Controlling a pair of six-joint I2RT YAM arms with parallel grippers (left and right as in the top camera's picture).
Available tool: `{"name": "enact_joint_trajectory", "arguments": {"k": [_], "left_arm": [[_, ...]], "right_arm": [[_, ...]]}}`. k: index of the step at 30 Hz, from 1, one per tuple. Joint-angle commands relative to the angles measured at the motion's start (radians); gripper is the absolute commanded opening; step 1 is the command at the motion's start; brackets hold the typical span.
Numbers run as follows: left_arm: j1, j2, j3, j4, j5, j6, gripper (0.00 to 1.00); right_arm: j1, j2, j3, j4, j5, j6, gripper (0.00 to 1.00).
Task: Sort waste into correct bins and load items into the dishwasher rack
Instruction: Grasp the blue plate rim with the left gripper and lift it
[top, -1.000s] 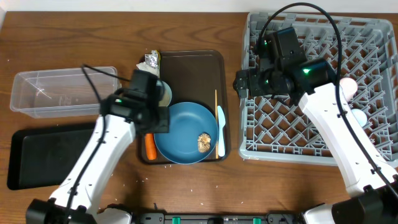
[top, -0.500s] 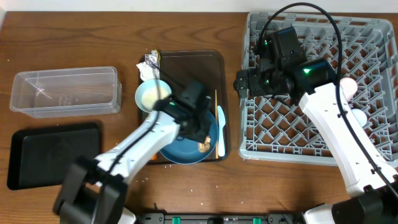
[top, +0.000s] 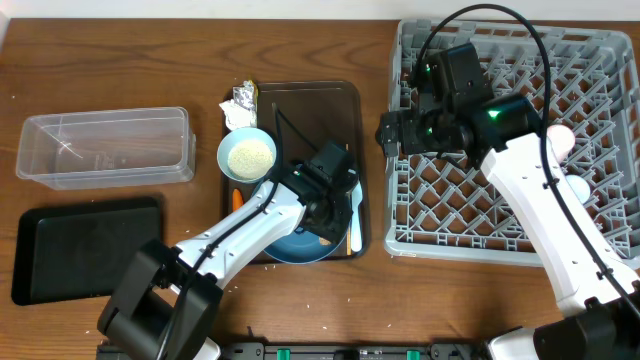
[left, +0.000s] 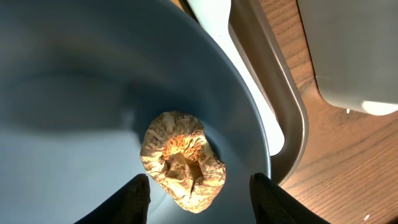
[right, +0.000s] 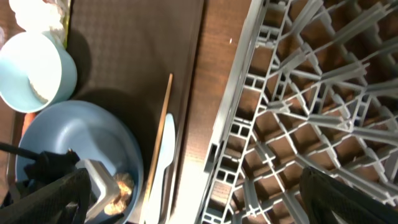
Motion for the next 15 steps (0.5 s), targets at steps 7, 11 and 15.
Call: {"name": "enact_joint_trajectory", "arguments": {"k": [7,11,15], "left_arm": [[-0.072,-0.002,0.021,0.040,-0.029,0.023,0.57],[-0.075,-0.001,0.021,0.047,-0.033,0.019,0.58],[-0.075,0.000,0.021,0.085,-0.032,0.006,0.58]], "right_arm": [[-0.072,-0.002,-0.003,0.028,-0.031,0.053,0.99],[-0.085,-0.002,-0.003,0.023,-0.048,0.053,0.99],[-0.084,-0.002,-0.003,0.019,-0.071,0.053,0.99]]}}
